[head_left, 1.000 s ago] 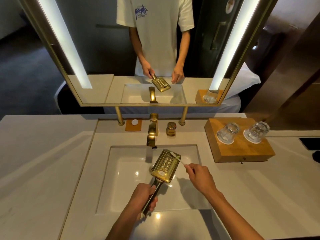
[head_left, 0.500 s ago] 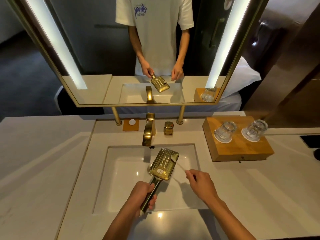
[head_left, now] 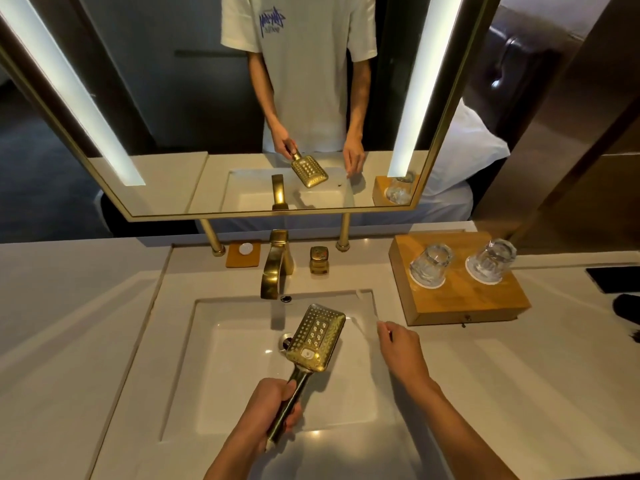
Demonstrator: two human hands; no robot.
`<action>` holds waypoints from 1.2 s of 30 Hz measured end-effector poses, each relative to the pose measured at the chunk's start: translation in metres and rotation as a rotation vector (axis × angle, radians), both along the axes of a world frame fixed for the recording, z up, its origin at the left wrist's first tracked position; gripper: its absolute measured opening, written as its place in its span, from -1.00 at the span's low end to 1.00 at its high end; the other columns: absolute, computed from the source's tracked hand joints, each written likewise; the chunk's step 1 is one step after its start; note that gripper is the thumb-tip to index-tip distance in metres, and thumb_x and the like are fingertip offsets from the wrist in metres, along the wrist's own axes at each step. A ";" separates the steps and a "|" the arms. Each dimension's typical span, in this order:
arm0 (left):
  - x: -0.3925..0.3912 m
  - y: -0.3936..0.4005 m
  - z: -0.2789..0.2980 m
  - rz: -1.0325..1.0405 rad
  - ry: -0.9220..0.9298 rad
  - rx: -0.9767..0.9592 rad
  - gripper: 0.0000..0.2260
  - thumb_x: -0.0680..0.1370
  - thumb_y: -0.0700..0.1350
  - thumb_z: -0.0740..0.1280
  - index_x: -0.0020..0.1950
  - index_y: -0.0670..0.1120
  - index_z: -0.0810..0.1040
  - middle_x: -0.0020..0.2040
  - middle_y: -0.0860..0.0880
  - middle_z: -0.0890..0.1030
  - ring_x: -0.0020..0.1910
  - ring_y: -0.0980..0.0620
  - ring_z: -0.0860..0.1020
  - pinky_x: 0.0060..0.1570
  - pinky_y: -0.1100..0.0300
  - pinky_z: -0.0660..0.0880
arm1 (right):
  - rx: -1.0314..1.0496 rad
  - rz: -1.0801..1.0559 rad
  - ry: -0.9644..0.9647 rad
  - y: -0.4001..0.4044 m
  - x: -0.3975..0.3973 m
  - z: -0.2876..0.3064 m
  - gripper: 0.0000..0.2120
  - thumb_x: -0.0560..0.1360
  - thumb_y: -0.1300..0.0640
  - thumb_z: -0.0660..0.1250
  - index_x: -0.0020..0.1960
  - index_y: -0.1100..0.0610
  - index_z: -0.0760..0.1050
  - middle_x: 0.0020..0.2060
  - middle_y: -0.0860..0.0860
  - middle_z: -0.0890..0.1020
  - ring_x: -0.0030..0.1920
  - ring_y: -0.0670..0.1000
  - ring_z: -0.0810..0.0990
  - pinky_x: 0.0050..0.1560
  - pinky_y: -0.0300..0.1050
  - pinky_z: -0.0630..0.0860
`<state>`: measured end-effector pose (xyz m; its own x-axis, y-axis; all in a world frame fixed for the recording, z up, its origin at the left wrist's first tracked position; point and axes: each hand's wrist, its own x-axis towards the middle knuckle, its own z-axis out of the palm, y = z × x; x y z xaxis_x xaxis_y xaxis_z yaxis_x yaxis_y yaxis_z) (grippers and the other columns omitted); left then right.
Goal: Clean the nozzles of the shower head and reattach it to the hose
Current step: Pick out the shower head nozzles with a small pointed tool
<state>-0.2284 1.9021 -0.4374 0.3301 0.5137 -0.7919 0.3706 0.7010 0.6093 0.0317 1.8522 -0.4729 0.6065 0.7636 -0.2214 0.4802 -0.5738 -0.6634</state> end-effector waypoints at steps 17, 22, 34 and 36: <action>0.010 0.018 -0.022 0.139 0.018 -0.062 -0.79 0.64 -0.23 0.09 -0.03 -0.29 0.47 -0.41 -0.16 0.51 -0.54 -0.03 0.41 -0.55 0.20 0.33 | -0.458 -0.048 -0.450 0.010 0.020 -0.040 -0.75 0.57 0.16 0.26 0.25 0.06 0.47 0.19 0.06 0.51 0.16 0.03 0.50 0.14 -0.06 0.45; 0.003 0.020 -0.027 0.159 -0.009 -0.094 -0.81 0.61 -0.22 0.10 -0.01 -0.29 0.46 -0.40 -0.15 0.51 -0.53 -0.02 0.42 -0.54 0.20 0.34 | -0.394 -0.116 -0.528 0.007 0.022 -0.050 -0.77 0.63 0.01 0.17 0.19 0.02 0.51 0.13 0.03 0.58 0.16 0.04 0.48 0.09 -0.03 0.42; -0.020 0.030 -0.035 0.190 -0.016 -0.083 -0.80 0.62 -0.22 0.14 -0.07 -0.29 0.50 -0.39 -0.16 0.53 -0.51 -0.04 0.45 -0.51 0.19 0.39 | 0.090 -0.231 -0.041 0.021 0.001 -0.015 -0.76 0.60 0.04 0.27 0.12 0.17 0.58 0.08 0.13 0.58 0.07 0.09 0.55 0.13 0.01 0.50; -0.028 0.033 -0.035 0.198 0.007 -0.054 -0.80 0.61 -0.24 0.14 -0.12 -0.28 0.50 -0.40 -0.18 0.53 -0.52 -0.05 0.45 -0.51 0.18 0.39 | 0.206 -0.106 0.060 0.050 -0.006 0.007 -0.82 0.59 0.10 0.27 -0.06 0.14 0.61 -0.11 0.10 0.62 -0.08 0.06 0.58 -0.05 -0.07 0.52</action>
